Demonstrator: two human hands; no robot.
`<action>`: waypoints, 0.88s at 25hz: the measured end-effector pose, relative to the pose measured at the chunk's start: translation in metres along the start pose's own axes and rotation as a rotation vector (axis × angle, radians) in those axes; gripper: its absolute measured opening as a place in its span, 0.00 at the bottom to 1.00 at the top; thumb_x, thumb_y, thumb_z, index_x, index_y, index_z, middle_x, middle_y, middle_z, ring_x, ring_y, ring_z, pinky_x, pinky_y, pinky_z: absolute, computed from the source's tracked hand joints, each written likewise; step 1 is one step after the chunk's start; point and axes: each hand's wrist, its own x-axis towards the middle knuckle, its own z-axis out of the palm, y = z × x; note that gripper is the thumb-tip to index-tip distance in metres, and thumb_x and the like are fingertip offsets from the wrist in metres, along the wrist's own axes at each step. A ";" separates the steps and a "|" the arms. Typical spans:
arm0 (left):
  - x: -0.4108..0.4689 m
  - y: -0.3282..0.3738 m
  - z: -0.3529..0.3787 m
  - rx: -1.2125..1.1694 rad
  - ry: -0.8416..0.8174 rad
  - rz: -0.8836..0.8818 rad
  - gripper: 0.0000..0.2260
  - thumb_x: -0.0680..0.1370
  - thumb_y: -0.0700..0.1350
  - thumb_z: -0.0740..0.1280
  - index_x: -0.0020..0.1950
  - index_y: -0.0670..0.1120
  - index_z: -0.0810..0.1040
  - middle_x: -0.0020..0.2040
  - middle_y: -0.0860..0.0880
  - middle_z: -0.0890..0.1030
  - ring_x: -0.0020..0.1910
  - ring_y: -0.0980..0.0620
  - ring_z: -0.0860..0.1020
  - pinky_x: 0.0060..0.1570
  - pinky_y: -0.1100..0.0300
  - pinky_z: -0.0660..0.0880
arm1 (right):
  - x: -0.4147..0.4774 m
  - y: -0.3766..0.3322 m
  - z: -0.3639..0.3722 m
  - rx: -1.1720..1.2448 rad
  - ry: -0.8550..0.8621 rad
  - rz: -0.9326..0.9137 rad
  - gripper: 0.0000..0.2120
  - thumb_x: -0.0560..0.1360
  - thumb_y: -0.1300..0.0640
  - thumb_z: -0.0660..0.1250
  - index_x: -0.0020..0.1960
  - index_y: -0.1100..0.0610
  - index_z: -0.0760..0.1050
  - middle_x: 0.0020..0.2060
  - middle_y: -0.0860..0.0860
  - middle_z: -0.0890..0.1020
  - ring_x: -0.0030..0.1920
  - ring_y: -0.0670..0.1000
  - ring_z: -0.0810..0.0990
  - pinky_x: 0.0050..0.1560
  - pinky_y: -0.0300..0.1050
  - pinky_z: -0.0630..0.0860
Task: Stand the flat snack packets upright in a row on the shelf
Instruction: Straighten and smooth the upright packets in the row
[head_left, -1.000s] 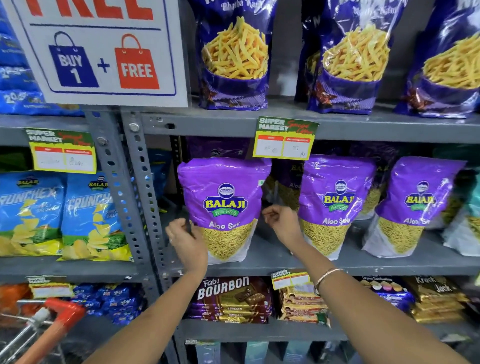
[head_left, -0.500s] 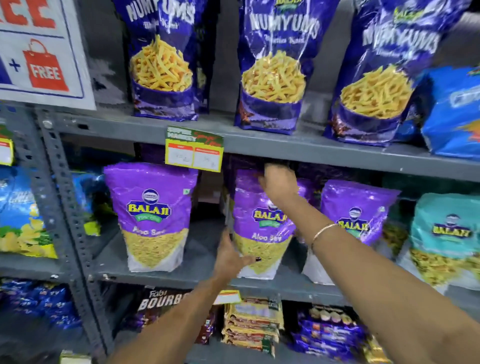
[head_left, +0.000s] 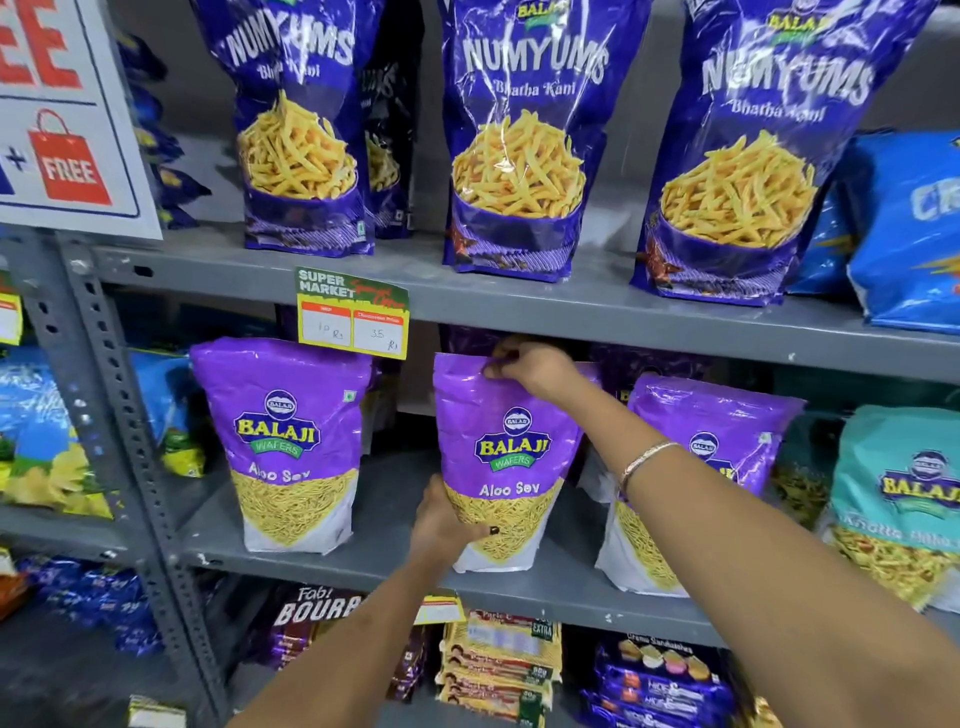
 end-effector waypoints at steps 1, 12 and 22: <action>0.001 -0.001 -0.004 0.019 0.001 0.005 0.35 0.61 0.42 0.78 0.63 0.43 0.65 0.61 0.44 0.76 0.61 0.42 0.74 0.59 0.49 0.74 | -0.005 0.000 0.001 -0.007 0.051 -0.023 0.17 0.72 0.51 0.67 0.57 0.58 0.75 0.59 0.58 0.80 0.58 0.57 0.76 0.55 0.47 0.71; 0.013 0.019 -0.050 -0.615 -0.140 -0.115 0.08 0.77 0.35 0.62 0.42 0.47 0.74 0.39 0.50 0.74 0.39 0.55 0.71 0.40 0.62 0.66 | -0.051 0.095 0.107 0.434 0.518 0.551 0.12 0.70 0.70 0.59 0.53 0.71 0.73 0.53 0.70 0.78 0.52 0.59 0.77 0.50 0.52 0.72; 0.024 0.014 -0.059 -0.753 -0.014 -0.177 0.12 0.77 0.34 0.61 0.36 0.46 0.72 0.37 0.49 0.75 0.38 0.55 0.72 0.42 0.59 0.68 | -0.039 0.125 0.113 0.377 0.477 0.599 0.07 0.67 0.67 0.64 0.36 0.65 0.81 0.31 0.60 0.78 0.36 0.54 0.74 0.43 0.53 0.79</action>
